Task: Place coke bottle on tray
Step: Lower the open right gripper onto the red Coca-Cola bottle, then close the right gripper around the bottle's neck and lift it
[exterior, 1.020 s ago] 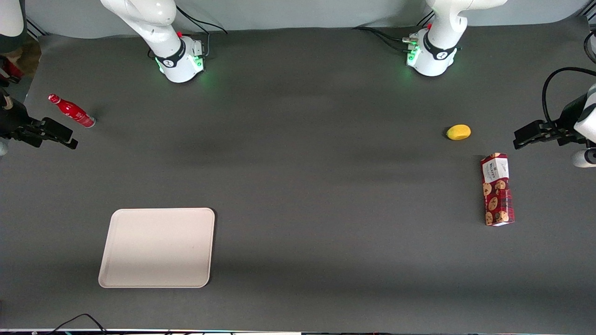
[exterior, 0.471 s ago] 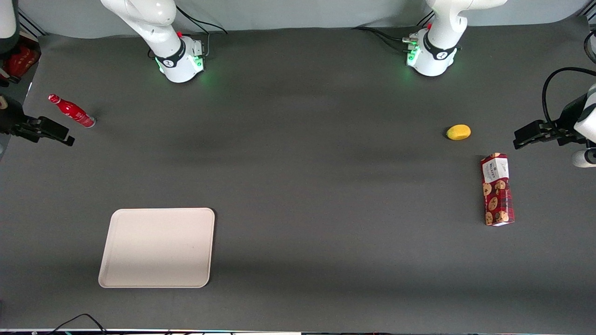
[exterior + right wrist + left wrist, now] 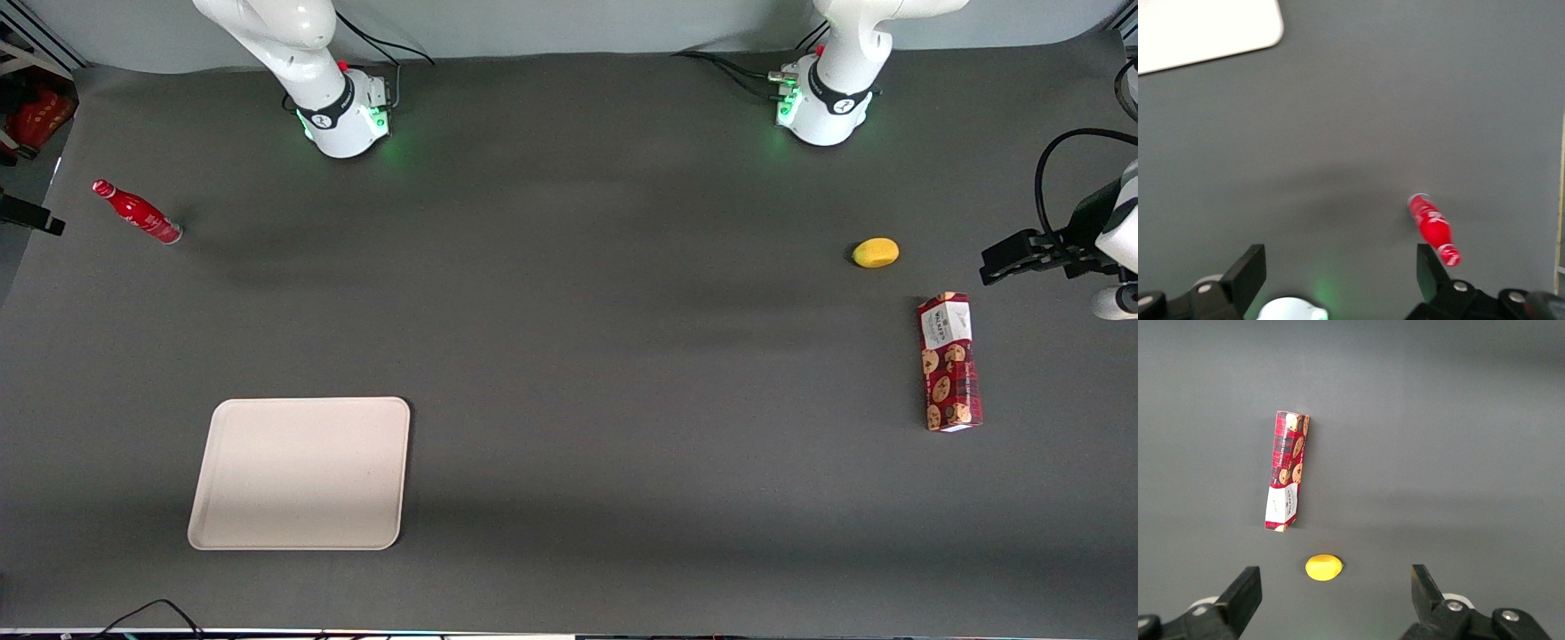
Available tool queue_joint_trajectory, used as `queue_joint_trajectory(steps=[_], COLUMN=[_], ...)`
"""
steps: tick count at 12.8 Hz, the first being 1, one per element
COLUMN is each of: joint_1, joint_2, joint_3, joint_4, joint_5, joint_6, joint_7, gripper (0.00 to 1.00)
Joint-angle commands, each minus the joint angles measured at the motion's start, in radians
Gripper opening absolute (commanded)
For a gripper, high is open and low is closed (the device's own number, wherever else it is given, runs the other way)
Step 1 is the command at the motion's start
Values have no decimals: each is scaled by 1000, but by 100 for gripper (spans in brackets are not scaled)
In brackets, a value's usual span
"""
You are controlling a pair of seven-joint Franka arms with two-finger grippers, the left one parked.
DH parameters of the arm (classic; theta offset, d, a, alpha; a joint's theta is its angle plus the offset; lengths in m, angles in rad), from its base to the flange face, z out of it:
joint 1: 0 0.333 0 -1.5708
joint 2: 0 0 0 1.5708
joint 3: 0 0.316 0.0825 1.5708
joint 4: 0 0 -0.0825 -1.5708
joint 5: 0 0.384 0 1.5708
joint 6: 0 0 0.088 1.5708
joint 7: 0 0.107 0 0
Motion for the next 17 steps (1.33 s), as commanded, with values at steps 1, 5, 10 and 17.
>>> queue_joint_trajectory(steps=[1,5,10,17], joint_1=[8,8,-16,-64], joint_2=[-152,-163,-155,-73], joint_3=[-178,-357,-426,-466], joint_4=[-294,-436,-618,-660], joint_5=[-47,-72,-134,-145], joint_6=[244,389,614,750], joint_7=[-163,-265,-305,-400], gripper=[100,100,100,100])
